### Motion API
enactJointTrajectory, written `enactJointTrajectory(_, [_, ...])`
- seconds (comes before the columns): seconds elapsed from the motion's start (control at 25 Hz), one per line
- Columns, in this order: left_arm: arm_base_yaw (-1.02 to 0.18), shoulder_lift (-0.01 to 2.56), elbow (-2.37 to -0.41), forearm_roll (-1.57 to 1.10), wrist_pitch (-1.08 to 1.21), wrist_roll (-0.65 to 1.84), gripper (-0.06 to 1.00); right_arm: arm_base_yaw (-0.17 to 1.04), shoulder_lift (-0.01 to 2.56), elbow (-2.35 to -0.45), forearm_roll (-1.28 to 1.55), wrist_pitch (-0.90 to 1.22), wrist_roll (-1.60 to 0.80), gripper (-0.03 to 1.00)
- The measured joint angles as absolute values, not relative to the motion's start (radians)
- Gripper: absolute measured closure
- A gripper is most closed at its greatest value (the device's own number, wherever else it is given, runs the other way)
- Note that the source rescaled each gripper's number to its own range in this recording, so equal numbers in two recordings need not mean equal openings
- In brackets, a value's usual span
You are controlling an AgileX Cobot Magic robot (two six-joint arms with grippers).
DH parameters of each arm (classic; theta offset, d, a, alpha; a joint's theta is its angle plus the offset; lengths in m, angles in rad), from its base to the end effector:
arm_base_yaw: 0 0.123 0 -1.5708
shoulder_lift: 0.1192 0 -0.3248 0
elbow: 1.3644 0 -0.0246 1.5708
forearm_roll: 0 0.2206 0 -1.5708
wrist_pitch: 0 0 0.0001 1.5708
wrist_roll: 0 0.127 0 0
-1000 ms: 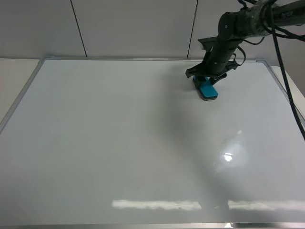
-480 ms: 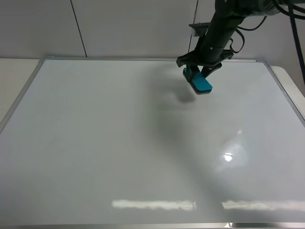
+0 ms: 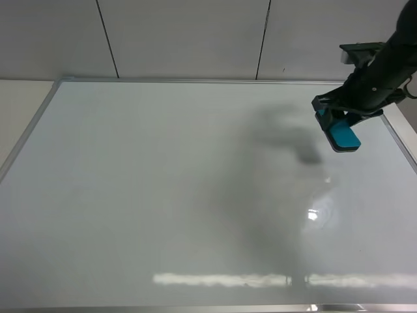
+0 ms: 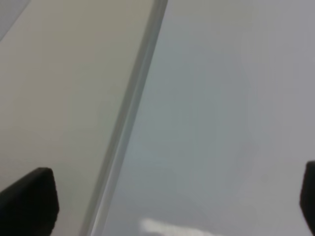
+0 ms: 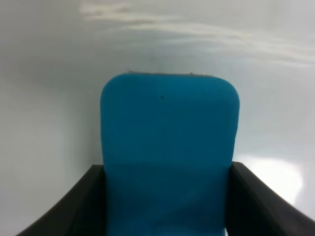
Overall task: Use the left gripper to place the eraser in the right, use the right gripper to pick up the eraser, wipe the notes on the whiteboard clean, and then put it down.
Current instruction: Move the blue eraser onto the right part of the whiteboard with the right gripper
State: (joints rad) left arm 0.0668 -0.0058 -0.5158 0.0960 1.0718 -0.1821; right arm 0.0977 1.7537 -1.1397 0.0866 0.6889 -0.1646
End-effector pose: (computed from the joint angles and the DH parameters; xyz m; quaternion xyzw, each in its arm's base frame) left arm -0.0431 0.0078 0.2497 -0.1081 0.8426 0.0176 0.5273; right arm 0.3416 0.0405 0.2246 -0.1008 0.9786 0.0271 0.1775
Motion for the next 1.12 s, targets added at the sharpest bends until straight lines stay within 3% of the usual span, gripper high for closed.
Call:
enactJointTrajectory(0.16, [0.067, -0.006, -0.516, 0.096, 1.072, -0.182, -0.06, 0.024, 1.596, -0.931, 0.072, 0.546, -0.219, 0.93])
enactJointTrajectory(0.36, [0.067, -0.006, -0.516, 0.096, 1.072, -0.182, -0.06, -0.011, 1.579, -0.815, 0.067, 0.528, -0.247, 0.93])
enactJointTrajectory(1.12, [0.067, -0.006, -0.516, 0.096, 1.072, -0.182, -0.06, -0.011, 1.58, -0.704, 0.049, 0.385, -0.255, 0.93])
